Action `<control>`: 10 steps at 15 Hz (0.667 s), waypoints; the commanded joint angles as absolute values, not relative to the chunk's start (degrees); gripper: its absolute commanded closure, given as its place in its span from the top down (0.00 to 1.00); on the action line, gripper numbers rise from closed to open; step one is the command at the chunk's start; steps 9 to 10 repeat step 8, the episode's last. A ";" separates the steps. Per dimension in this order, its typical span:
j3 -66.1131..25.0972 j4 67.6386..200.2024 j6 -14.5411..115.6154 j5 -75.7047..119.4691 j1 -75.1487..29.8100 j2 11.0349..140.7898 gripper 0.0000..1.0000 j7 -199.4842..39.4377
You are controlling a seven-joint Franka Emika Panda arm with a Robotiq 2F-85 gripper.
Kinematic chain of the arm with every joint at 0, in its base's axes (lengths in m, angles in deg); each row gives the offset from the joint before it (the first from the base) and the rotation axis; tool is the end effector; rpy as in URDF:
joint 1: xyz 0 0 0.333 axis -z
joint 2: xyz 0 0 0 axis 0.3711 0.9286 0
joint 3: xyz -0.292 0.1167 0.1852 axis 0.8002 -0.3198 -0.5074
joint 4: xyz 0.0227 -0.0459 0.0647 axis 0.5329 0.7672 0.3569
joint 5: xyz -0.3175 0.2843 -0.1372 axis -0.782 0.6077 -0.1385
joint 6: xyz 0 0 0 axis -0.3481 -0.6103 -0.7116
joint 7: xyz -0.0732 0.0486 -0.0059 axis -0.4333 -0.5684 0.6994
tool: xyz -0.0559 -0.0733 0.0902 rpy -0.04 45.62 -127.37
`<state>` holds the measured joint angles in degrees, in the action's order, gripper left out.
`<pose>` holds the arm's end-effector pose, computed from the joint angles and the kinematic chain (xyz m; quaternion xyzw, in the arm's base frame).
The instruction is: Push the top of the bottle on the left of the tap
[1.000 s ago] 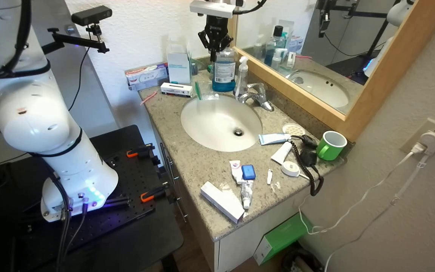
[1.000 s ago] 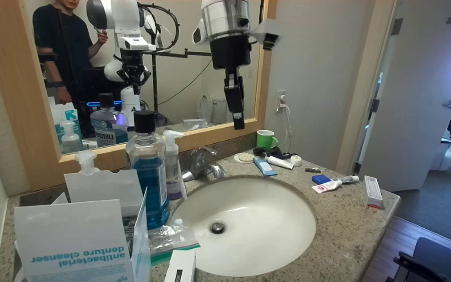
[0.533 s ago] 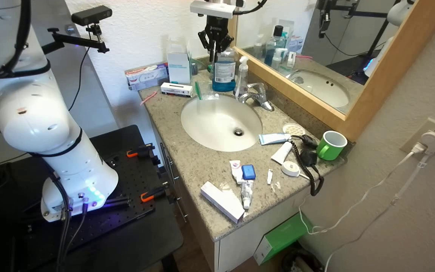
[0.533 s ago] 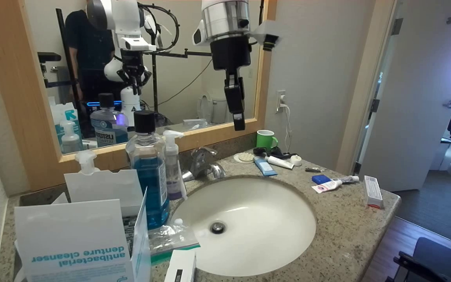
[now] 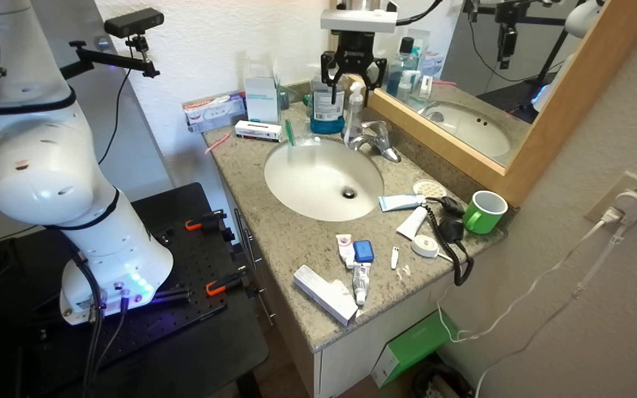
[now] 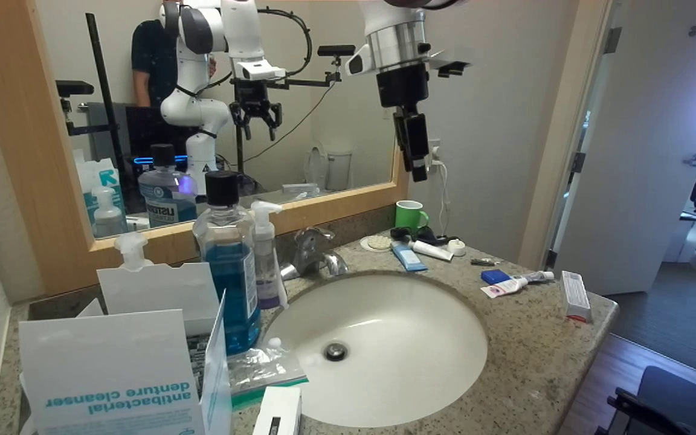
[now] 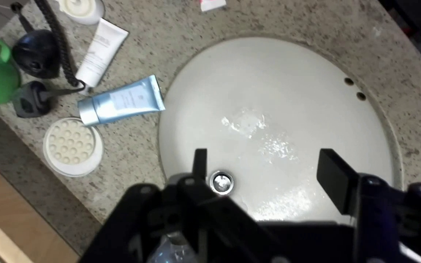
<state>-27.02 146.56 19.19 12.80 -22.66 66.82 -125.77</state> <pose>0.6340 0.0150 0.4535 0.9053 0.4058 -0.1065 0.0659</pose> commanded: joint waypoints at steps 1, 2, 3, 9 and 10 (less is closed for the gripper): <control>-25.47 146.29 20.45 11.13 -20.62 66.32 1.00 -131.90; -25.04 146.13 20.57 10.68 -20.21 66.36 1.00 -133.03; -24.74 146.12 20.70 10.28 -19.98 66.18 1.00 -133.48; -24.21 145.46 19.89 10.39 -19.71 66.88 1.00 -132.77; -24.21 145.46 19.89 10.39 -19.71 66.88 1.00 -132.77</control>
